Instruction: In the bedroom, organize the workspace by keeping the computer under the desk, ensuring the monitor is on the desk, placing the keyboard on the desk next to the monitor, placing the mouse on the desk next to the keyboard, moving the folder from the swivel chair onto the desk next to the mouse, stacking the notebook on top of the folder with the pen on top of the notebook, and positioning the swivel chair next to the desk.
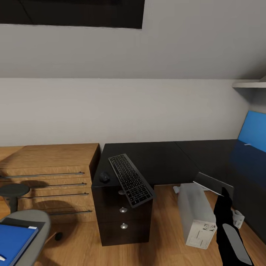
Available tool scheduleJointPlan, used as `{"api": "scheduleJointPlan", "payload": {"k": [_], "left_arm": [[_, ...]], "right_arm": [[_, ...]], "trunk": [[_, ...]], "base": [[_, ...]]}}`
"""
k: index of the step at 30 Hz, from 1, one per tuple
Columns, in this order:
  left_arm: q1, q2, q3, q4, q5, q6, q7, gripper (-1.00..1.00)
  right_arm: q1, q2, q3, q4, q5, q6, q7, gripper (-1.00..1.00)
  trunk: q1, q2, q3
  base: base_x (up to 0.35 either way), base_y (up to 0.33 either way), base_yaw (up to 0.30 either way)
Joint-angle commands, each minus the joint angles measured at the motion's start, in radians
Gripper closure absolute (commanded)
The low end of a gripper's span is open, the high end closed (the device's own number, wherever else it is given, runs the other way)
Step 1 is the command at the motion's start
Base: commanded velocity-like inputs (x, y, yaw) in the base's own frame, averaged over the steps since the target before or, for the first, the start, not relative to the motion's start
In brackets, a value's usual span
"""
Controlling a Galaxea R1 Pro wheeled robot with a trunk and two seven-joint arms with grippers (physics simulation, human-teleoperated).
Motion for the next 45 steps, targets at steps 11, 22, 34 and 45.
{"api": "scheduleJointPlan", "payload": {"k": [11, 22, 34, 45], "left_arm": [[-0.001, 0.001, -0.005, -0.002, 0.01, -0.007, 0.005, -1.0], [-0.001, 0.003, -0.004, -0.002, 0.01, -0.008, 0.004, -1.0], [-0.001, 0.003, -0.003, -0.002, 0.01, -0.009, 0.004, -1.0], [-0.001, 0.002, -0.005, 0.0, 0.012, -0.007, 0.004, -1.0]], "right_arm": [[0.0, -0.002, -0.008, 0.012, -0.015, -0.003, -0.073, -1.0], [0.0, -0.002, -0.009, 0.02, -0.019, -0.003, -0.086, -1.0], [0.0, -0.002, -0.009, 0.02, -0.02, -0.002, -0.086, -1.0], [0.0, -0.003, -0.009, 0.02, -0.02, -0.003, -0.086, -1.0]], "trunk": [[0.0, 0.0, -0.001], [0.0, 0.0, -0.001], [0.0, 0.0, -0.001], [0.0, 0.0, -0.001]], "base": [[0.0, 0.0, 0.0], [0.018, 0.007, 0.0], [0.101, 0.054, 0.0], [0.013, 0.052, 0.0]]}}
